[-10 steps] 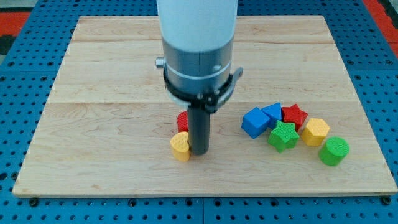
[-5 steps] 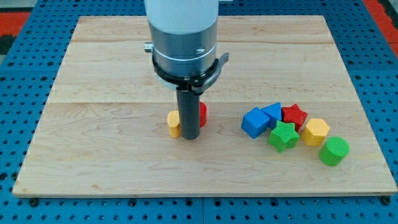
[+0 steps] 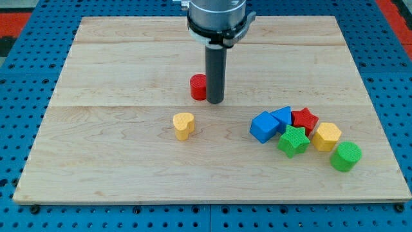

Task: Move the heart and red circle to the center

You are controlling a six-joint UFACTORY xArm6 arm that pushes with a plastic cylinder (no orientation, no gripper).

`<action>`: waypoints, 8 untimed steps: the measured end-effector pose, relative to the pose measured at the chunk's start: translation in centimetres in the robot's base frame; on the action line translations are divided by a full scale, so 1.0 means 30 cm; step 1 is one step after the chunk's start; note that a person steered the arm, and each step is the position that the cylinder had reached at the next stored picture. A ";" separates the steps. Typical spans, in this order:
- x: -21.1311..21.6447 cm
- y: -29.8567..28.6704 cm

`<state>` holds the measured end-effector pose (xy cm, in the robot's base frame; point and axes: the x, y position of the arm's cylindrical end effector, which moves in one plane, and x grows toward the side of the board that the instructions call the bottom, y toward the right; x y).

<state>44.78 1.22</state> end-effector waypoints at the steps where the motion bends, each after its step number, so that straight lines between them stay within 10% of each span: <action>1: 0.238 -0.001; 4: -0.088 -0.158; 6: 0.172 -0.158; 8: 0.133 -0.294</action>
